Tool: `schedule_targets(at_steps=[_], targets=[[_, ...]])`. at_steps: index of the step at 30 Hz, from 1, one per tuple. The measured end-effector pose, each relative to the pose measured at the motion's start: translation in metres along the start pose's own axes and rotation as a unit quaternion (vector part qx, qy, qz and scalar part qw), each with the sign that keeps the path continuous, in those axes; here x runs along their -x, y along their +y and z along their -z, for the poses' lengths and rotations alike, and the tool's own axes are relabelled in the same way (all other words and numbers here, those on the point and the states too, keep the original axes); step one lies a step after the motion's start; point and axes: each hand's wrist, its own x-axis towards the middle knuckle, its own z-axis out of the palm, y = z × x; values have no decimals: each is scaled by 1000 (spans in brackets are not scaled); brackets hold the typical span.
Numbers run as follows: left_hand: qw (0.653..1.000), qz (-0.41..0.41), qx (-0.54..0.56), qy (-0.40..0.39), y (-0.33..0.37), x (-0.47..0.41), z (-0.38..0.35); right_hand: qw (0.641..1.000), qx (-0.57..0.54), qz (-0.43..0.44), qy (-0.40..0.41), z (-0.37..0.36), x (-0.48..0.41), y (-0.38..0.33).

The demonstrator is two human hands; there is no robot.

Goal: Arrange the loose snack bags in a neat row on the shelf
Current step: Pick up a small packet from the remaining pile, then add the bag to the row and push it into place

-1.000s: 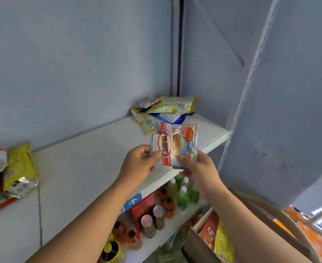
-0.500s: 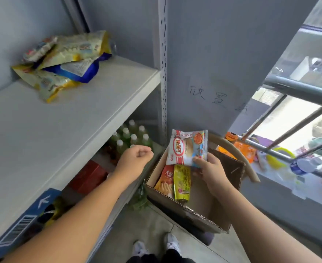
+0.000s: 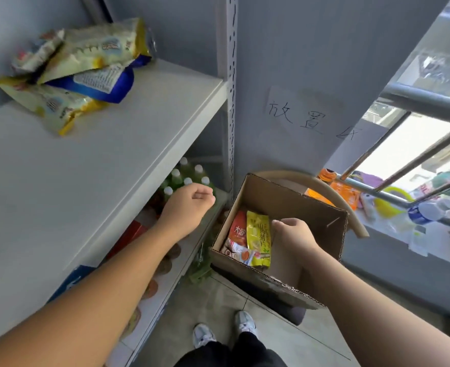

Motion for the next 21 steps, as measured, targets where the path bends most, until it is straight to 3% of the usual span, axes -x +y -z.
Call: schedule_targets(at_steps=[5, 9, 15, 21], targets=[[996, -93, 9, 11, 35, 11, 38, 994, 1, 102, 37, 9, 26, -77], [990, -127, 9, 67, 53, 20, 90, 977, -2, 210, 44, 5, 51, -149], [982, -83, 32, 167, 28, 44, 173, 934, 35, 355, 10, -29, 95, -245], [970, -39, 43, 237, -15, 76, 215, 860, 174, 480, 29, -76, 106, -311]])
